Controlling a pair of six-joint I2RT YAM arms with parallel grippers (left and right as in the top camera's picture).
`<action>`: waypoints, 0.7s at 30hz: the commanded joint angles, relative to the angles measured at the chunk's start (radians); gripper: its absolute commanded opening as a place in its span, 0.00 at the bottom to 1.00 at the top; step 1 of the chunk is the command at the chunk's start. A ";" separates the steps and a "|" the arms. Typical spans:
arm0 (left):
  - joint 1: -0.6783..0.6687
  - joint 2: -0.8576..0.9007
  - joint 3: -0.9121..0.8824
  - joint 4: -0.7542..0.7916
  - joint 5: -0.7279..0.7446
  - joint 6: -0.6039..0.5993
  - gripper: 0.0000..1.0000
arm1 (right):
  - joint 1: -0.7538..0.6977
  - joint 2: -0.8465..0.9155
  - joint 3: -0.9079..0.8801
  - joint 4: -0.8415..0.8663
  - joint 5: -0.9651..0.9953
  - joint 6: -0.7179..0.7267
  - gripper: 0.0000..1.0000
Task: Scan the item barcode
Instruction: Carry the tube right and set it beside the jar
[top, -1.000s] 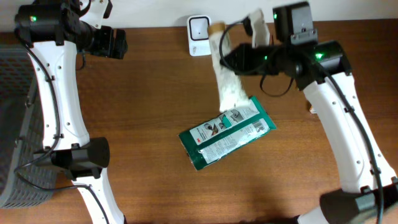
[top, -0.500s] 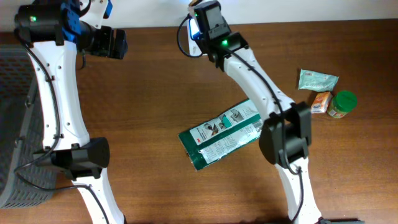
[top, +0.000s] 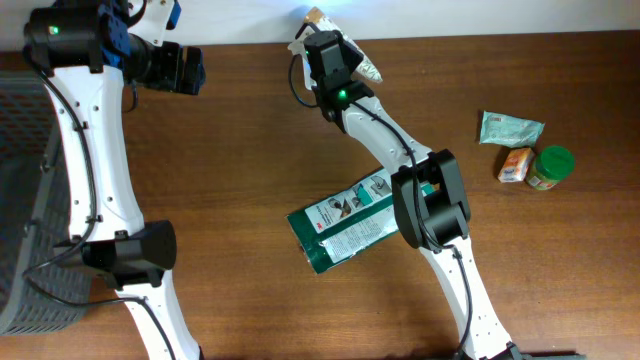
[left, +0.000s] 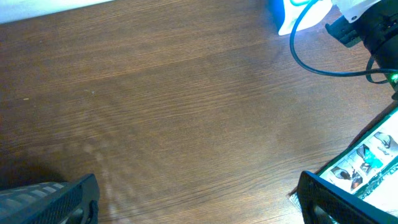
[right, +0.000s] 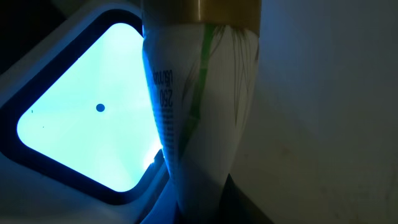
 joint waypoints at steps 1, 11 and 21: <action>0.004 -0.006 0.010 0.001 0.007 0.015 0.99 | 0.007 -0.029 0.022 0.016 0.045 -0.010 0.04; 0.004 -0.006 0.010 0.001 0.007 0.015 0.99 | 0.009 -0.211 0.022 -0.110 -0.006 0.179 0.04; 0.004 -0.006 0.010 0.001 0.007 0.015 0.99 | -0.026 -0.650 0.022 -1.052 -0.135 0.839 0.04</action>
